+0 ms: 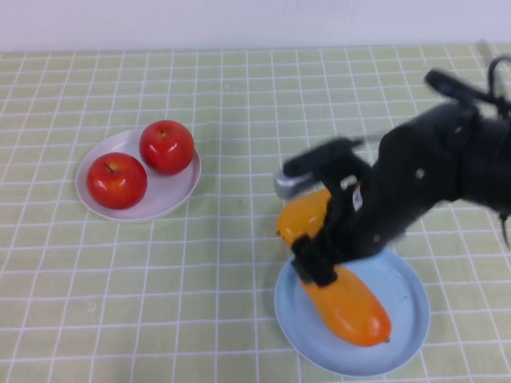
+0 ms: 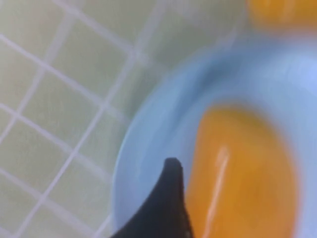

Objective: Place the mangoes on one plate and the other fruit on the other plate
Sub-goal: Put another type of fruit in the right plate

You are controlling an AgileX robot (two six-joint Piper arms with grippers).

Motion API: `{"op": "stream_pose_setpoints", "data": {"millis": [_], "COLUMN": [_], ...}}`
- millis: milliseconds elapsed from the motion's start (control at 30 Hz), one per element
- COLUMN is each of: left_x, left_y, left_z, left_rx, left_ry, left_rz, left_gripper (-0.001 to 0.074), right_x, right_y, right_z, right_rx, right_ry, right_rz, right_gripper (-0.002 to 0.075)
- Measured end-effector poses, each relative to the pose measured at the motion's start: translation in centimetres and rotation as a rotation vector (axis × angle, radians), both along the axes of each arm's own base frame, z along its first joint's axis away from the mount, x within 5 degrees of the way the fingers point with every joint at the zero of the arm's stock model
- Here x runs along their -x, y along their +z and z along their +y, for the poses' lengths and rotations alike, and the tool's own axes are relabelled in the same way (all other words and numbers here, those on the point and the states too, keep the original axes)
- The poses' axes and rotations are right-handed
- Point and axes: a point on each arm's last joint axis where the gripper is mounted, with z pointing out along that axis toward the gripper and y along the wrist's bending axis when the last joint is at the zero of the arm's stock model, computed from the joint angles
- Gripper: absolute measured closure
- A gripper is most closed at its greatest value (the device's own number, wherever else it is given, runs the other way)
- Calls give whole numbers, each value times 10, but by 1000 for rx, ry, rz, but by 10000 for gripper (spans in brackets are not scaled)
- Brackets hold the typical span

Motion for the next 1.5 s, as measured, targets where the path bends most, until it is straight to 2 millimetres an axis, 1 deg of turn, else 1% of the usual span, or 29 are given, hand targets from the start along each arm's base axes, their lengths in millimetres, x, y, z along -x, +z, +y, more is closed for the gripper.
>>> {"op": "stream_pose_setpoints", "data": {"millis": [100,167,300,367,467,633,833,1100,1267,1500], "left_x": [0,0,0,0,0,0,0,0,0,0], "left_y": [0,0,0,0,0,0,0,0,0,0], "left_z": [0,0,0,0,0,0,0,0,0,0], "left_rx": [0,0,0,0,0,0,0,0,0,0], "left_ry": [0,0,0,0,0,0,0,0,0,0], "left_rz": [0,0,0,0,0,0,0,0,0,0], "left_gripper": [733,733,733,733,733,733,733,733,733,733], "right_x": [-7,-12,-19,-23,-34,-54,-70,-79,-89,-100], "right_y": [27,38,44,42,38,24,-3,-28,-31,-46], "right_z": [2,4,6,5,-3,-20,-24,-16,-8,1], "right_rx": [1,36,127,166,237,323,358,368,345,313], "right_ry": [210,371,616,695,800,880,947,1078,1077,1063], "right_rz": [-196,-318,-477,-511,-545,-547,-501,-509,-520,-495], "right_gripper": [89,89,89,89,89,90,107,159,167,169]}}
